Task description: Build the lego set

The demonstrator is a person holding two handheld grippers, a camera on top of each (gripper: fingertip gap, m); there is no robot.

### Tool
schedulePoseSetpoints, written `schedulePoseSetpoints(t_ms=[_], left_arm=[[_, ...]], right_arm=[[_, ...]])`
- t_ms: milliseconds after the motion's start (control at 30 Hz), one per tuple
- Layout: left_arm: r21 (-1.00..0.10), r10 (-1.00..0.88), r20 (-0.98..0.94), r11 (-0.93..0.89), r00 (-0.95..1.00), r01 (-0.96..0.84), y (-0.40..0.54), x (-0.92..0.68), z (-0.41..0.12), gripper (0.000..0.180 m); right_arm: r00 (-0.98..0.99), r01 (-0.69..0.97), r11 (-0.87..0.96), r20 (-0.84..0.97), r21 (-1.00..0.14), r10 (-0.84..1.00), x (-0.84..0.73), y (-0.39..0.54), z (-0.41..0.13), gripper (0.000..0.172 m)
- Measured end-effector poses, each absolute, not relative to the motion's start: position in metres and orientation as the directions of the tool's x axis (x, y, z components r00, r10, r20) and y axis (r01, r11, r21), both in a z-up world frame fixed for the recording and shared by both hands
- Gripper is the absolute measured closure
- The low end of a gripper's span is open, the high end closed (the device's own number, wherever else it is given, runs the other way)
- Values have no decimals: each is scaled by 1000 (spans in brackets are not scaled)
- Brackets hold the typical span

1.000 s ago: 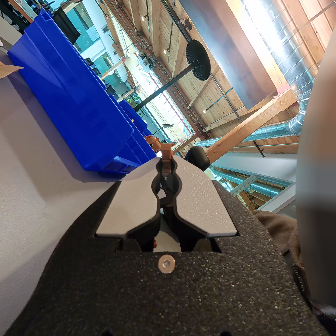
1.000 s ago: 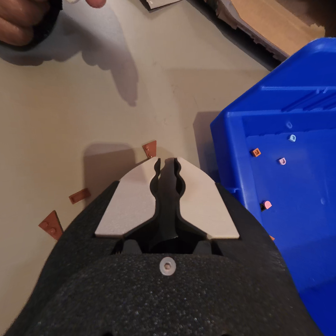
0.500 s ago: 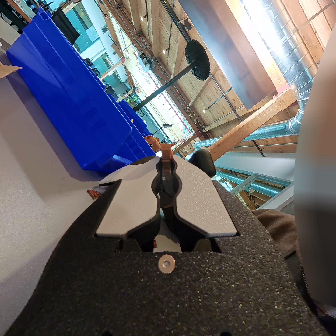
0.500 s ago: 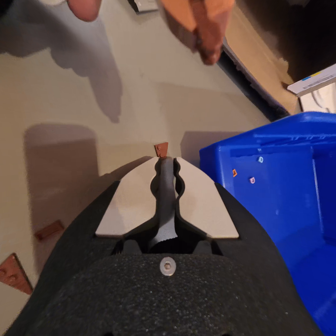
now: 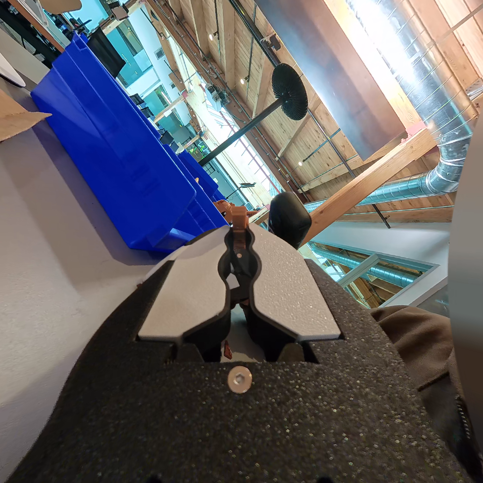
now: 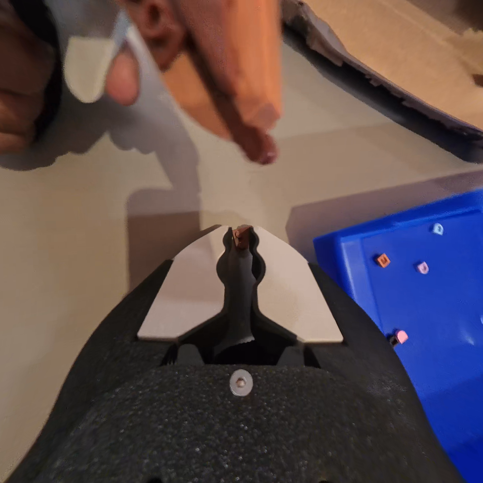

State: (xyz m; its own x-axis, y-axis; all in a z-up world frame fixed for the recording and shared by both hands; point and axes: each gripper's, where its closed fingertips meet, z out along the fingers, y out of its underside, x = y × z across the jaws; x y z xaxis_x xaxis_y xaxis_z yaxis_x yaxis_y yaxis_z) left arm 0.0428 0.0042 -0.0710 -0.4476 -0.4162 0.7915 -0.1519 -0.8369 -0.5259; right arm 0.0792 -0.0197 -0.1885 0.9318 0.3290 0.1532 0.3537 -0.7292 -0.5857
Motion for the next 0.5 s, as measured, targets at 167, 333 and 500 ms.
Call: schedulePoseSetpoints(t_ms=[167, 333, 500], left_arm=[[-537, -431, 785, -832, -446, -142, 7, 43, -70, 173], [-546, -439, 780, -826, -446, -141, 7, 43, -70, 173], [-547, -440, 780, -825, -446, -142, 7, 43, -70, 173]], right_arm=[[668, 678, -510, 155, -530, 727, 48, -59, -189, 160], [648, 725, -492, 235, -483, 725, 78, -86, -184, 149], [807, 555, -611, 189, -564, 559, 89, -96, -179, 148]])
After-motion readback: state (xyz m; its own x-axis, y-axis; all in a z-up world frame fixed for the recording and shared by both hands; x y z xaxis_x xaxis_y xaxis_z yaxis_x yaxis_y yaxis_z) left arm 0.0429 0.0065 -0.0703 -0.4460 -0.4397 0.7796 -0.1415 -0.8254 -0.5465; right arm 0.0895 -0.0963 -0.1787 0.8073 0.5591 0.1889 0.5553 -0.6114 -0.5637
